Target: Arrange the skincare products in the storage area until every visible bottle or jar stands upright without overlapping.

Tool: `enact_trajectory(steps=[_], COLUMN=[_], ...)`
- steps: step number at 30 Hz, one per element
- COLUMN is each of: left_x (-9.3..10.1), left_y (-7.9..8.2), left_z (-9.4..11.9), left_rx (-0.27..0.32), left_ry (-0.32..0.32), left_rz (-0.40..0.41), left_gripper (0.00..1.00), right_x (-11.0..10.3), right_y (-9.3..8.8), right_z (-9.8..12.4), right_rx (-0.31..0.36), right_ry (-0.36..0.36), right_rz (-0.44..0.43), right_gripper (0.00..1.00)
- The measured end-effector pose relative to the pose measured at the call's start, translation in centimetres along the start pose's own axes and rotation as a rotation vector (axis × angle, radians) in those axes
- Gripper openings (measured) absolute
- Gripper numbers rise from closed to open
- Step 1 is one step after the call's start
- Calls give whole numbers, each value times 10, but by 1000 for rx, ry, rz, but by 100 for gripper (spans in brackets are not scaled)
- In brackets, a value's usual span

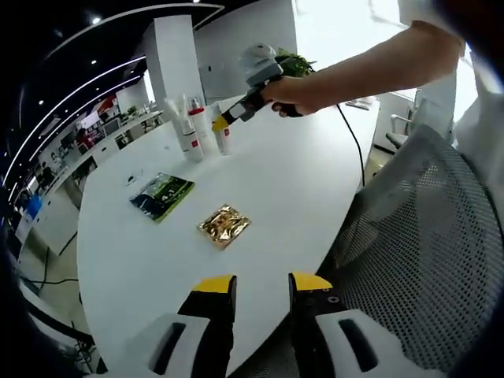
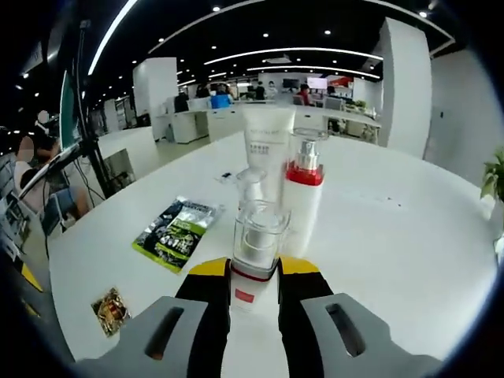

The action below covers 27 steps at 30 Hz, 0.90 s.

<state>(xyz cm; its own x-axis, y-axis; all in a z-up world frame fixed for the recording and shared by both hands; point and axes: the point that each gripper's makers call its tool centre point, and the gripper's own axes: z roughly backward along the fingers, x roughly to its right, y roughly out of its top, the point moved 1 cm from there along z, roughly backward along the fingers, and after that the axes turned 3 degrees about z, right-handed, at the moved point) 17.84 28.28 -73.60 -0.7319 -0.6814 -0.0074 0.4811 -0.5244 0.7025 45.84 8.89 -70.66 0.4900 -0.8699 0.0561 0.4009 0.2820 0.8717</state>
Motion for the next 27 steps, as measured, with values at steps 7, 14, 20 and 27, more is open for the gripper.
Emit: enact_trajectory(steps=[7, 14, 20, 27], left_x=[0, -1, -2, -3], left_y=[-2, -4, -5, -5], left_z=[-1, -1, -1, -1], left_rx=[-7, -15, -16, -21], left_ry=[-2, 3, 7, 7], left_rz=[10, 15, 15, 16], left_gripper=[27, 27, 26, 26], right_x=[12, 22, 22, 25], right_y=[5, 12, 5, 4], right_z=[-17, -26, -33, -36], right_rx=[14, 48, 42, 60], right_ry=[-40, -96, -113, -155], right_rz=[6, 11, 24, 59], right_gripper=[20, 20, 20, 20])
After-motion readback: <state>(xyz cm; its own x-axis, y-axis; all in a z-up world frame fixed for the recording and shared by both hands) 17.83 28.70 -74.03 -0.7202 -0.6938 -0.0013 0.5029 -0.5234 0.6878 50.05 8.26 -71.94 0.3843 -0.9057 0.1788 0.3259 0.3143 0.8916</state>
